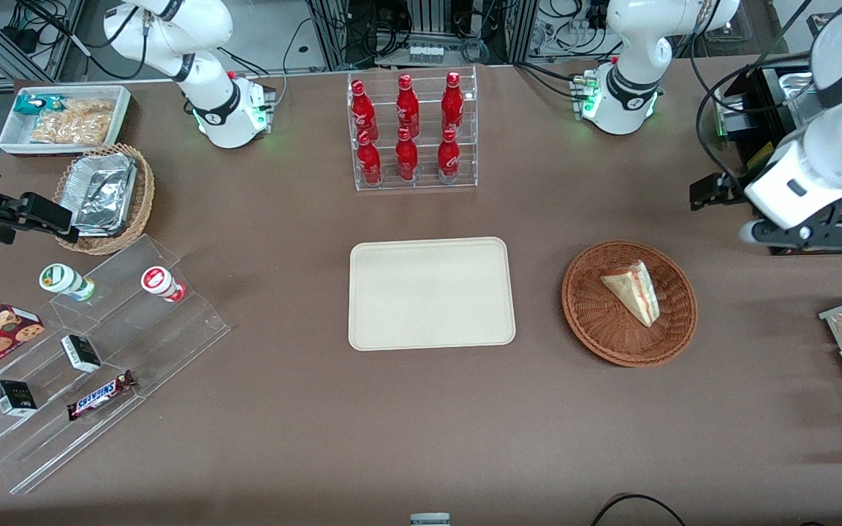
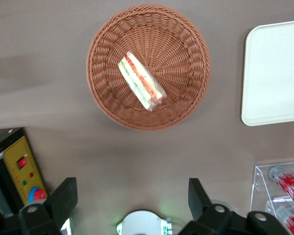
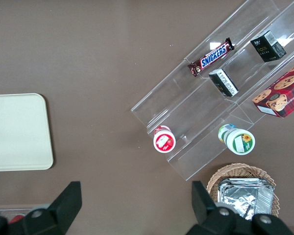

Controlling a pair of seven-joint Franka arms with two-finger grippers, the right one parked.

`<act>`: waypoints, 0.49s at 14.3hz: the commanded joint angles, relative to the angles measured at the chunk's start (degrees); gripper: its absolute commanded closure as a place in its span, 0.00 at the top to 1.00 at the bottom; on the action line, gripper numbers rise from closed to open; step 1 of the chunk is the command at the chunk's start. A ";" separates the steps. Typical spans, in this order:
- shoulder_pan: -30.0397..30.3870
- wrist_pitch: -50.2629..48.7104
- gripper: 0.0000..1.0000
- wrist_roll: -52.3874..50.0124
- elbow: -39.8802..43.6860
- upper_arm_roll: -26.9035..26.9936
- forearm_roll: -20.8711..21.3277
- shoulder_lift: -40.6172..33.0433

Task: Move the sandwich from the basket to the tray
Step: 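Lower the open left gripper over the sandwich wedge in the wicker basket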

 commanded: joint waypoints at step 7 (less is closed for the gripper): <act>0.33 37.69 1.00 -1.10 -29.27 -0.52 0.15 -1.26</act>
